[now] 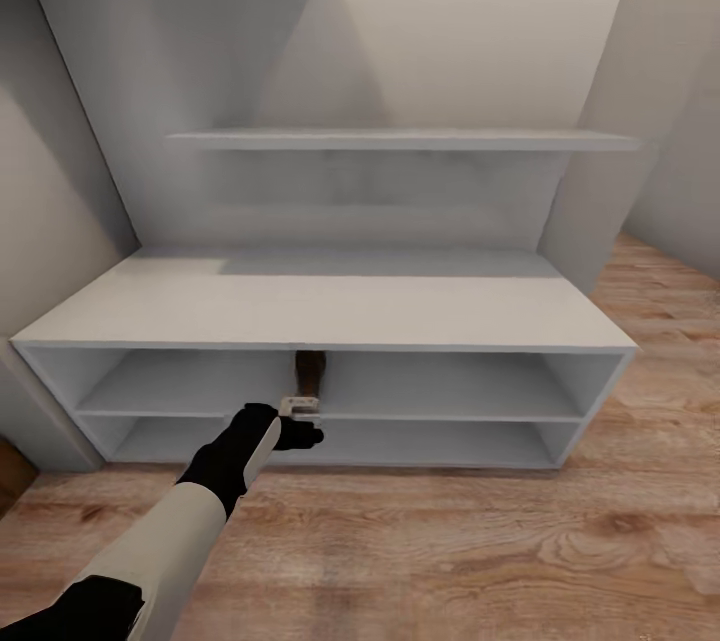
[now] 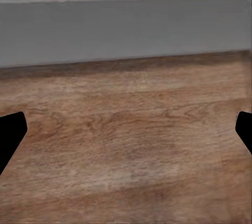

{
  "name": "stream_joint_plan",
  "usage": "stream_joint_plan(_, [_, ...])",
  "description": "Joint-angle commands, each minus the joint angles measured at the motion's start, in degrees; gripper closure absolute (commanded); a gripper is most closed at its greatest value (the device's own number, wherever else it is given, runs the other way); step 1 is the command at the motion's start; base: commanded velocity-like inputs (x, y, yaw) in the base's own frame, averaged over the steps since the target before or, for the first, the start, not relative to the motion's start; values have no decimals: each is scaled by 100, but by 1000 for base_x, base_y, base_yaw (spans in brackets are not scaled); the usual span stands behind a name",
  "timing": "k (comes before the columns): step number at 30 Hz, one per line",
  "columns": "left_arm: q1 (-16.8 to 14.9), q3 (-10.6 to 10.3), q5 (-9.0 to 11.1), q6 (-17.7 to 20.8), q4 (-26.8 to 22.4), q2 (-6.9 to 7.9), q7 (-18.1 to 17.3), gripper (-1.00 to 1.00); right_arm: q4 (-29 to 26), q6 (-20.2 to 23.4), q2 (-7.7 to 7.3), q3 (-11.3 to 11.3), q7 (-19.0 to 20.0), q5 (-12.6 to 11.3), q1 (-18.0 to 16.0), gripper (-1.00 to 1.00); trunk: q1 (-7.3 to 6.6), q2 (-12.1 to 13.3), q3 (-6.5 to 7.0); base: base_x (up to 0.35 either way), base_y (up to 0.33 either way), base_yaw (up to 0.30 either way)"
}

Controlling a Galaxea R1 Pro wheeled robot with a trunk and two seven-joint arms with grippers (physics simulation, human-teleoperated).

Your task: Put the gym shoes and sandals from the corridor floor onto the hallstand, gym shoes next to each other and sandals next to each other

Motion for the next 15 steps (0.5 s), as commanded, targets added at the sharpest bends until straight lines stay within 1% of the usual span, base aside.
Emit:
stream_joint_plan(1, [-2, -10, 24, 24, -6, 3, 5, -100, -7, 25, 0, -14, 48, 61, -8, 100, -5, -2, -5, -344, 0, 0])
stream_joint_plan(9, [7, -19, 24, -13, -6, 3, 1, -100, -6, 25, 0, -18, 39, 59, -4, 100, -5, -2, -5, -344, 0, 0])
stream_joint_plan(12, [29, -21, 28, -166, -6, 3, -2, -100, -6, 25, 0, -21, 40, 45, -5, 100, -5, -2, -5, -343, 0, 0])
stream_joint_plan(14, [61, -26, 35, -888, -4, 3, -4, -100, -6, 25, 0, -22, 44, 26, -5, 100, -5, -2, -5, -334, 0, 0])
stream_joint_plan(15, [71, -26, 37, -1048, -2, 3, -4, -100, -6, 25, 0, -22, 44, 22, -6, 100, -5, -2, -5, -331, 0, 0])
